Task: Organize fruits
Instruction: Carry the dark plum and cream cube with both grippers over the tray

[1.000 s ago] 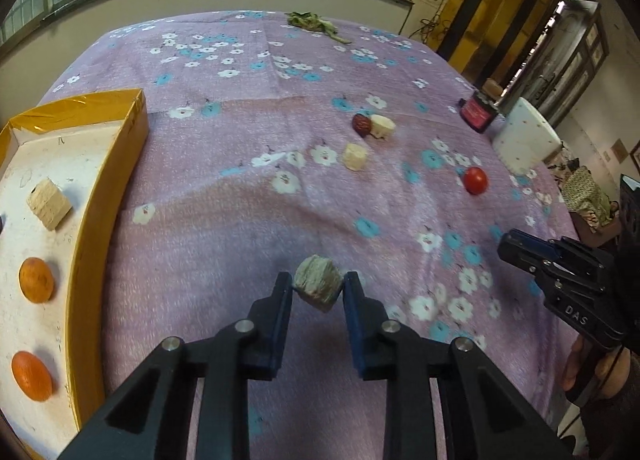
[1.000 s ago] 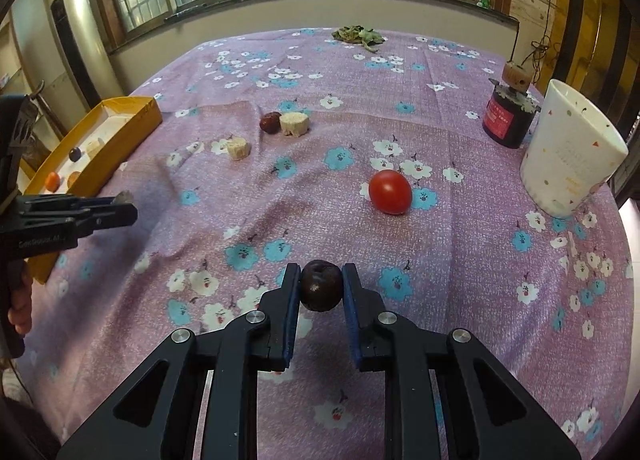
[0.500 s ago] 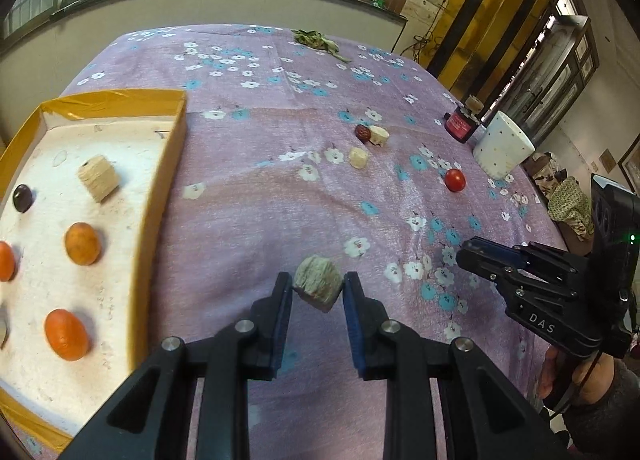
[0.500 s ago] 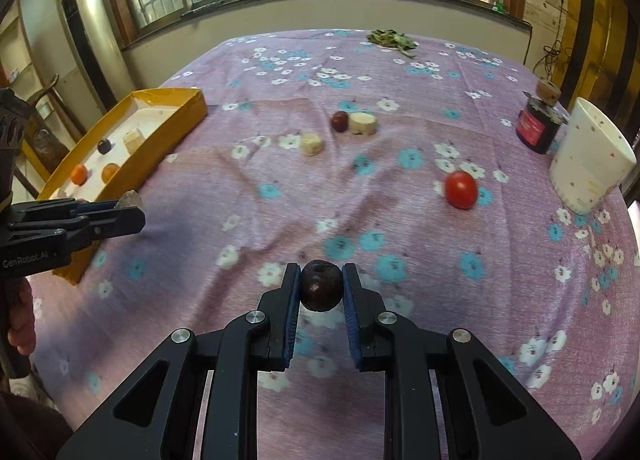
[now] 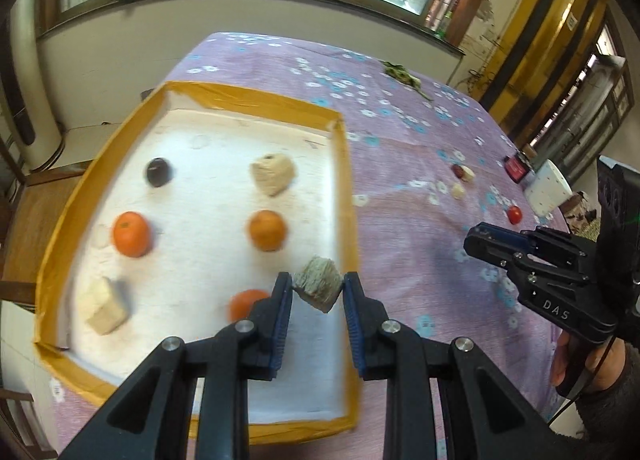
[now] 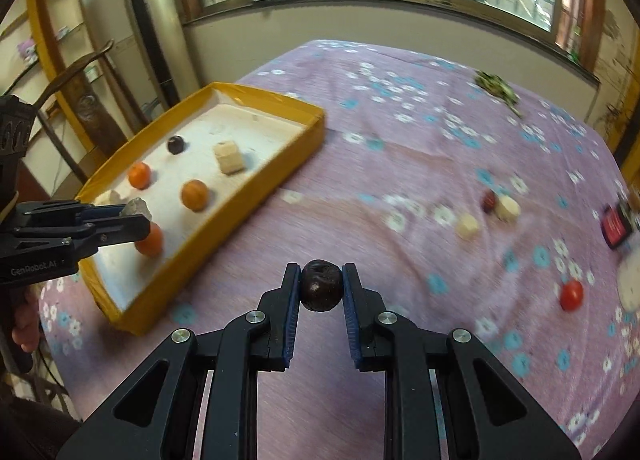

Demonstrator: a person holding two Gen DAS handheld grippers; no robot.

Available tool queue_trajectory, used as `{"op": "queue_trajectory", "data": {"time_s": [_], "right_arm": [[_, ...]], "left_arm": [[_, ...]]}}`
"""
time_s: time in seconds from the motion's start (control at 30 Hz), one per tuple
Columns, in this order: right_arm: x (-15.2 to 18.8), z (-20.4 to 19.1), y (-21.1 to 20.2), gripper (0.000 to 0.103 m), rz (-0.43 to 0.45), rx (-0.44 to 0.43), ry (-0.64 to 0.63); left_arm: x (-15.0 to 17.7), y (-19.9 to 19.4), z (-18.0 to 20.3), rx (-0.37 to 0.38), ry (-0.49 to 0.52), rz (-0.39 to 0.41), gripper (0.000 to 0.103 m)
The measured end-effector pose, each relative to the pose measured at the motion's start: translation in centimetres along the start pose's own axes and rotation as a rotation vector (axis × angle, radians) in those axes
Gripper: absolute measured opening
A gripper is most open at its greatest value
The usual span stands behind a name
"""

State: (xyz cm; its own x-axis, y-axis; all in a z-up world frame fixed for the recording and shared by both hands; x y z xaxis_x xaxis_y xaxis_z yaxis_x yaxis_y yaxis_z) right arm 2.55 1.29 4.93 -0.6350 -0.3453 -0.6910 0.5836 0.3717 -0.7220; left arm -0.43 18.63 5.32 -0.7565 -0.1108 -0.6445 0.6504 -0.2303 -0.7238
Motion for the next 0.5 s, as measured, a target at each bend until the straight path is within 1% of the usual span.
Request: {"op": "queue_trajectory", "data": {"time_s": [0.2,0.5], "right_arm": [[-2.1,-4.4,1.9,0.02,-0.011,-0.078,-0.057],[-1.7,-9.9,4.1,0.02,-0.062,-0.168,-0.134]], "left_arm": [[0.4,-1.0,-3.9,-0.047,-0.035,0.004,0.028],[1.8,-1.4,-7.0,-0.079,-0.053,-0.013,0.028]]}}
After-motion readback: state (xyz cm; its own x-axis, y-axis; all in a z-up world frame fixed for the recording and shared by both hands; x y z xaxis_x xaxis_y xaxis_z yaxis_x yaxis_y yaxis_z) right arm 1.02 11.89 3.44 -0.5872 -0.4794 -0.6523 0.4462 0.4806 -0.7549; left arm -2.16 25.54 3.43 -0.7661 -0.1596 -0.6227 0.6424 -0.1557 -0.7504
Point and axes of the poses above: each gripper's, at about its wrist camera, not at the fingertips, and y roughly the way its jaws point, z to its right, x to its underside, the point moved 2 cm from there along y, roughly the way its jaws point, and after that the axes turned 7 degrees about z, right-handed, at the moved point
